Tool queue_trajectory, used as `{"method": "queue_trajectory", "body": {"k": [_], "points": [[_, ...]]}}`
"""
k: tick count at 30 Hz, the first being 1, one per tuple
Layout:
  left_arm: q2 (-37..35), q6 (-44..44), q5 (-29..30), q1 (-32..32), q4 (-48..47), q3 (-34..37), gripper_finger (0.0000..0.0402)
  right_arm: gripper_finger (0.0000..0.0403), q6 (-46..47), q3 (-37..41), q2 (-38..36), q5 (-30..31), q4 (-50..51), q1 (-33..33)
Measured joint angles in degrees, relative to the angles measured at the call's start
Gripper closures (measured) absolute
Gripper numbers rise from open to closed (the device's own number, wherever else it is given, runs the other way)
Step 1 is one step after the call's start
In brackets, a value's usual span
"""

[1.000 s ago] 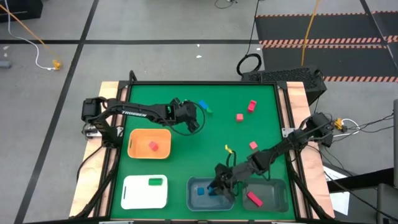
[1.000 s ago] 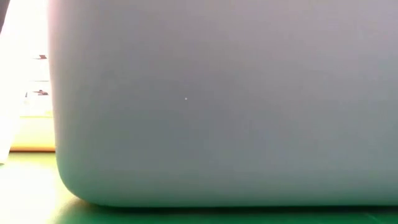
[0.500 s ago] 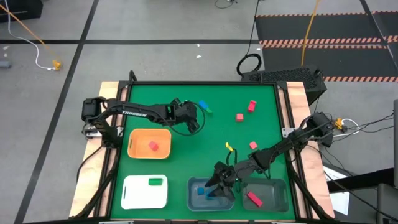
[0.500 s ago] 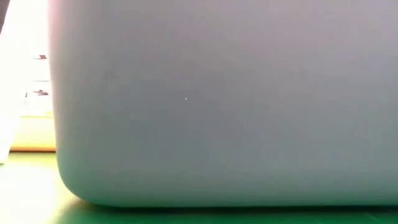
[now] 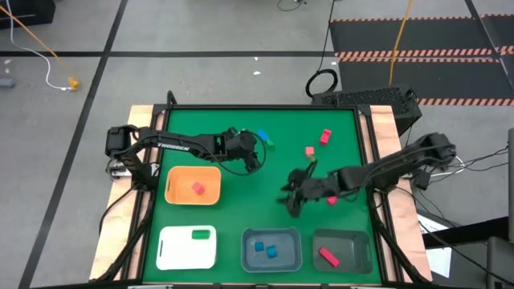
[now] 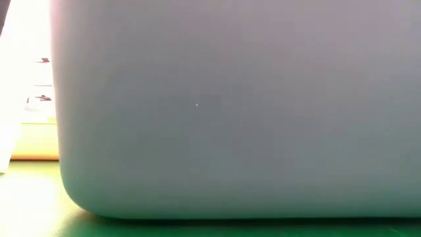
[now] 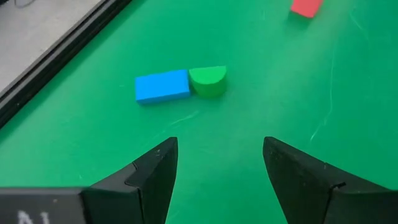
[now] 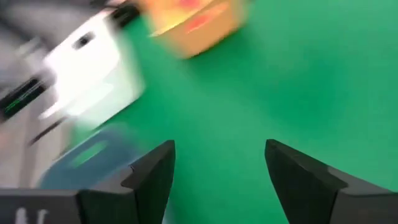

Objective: Sort & place blocks by color
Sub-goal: Put the top orange block into the yellow bin

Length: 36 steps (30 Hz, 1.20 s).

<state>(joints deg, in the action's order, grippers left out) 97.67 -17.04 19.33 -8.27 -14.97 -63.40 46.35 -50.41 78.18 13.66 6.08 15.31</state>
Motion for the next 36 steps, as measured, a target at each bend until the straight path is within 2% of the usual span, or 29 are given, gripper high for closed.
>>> {"method": "queue_trajectory", "body": {"k": [5, 8, 12, 18, 25, 28, 36], "points": [[0.0, -1.0, 0.0, 0.0, 0.6, 0.0, 0.0163, 0.0172, 5.3, 0.0, -5.3, 14.9, 16.4, -4.9], [0.0, -2.6, -1.9, 1.1, 0.0, 0.0, 0.0163, 0.0178, 9.0, 0.0, -5.4, 19.9, 23.4, -7.4], [0.0, -3.1, -3.4, 5.2, -0.4, 0.0, 0.0163, 0.0183, 9.3, 1.0, -4.8, 21.9, 23.8, -9.3], [0.0, -2.5, 1.8, 11.8, 0.6, 0.0, 0.0163, 0.0183, 8.5, 4.7, -4.8, 27.8, 20.1, -11.1], [0.0, -5.2, 2.8, 16.2, 1.8, 0.0, 0.0163, 0.0183, 8.0, 12.3, -4.8, 28.3, 7.3, -14.6], [0.0, -5.2, 3.2, 16.7, 2.1, 0.0, 0.0163, 0.0183, 9.6, 15.1, -4.8, 25.6, 1.2, -16.2], [0.0, -5.4, 3.2, 16.1, 2.3, 0.0, 0.0163, 0.0183, 14.7, 17.9, -4.8, 23.6, -1.0, -20.6]]}}
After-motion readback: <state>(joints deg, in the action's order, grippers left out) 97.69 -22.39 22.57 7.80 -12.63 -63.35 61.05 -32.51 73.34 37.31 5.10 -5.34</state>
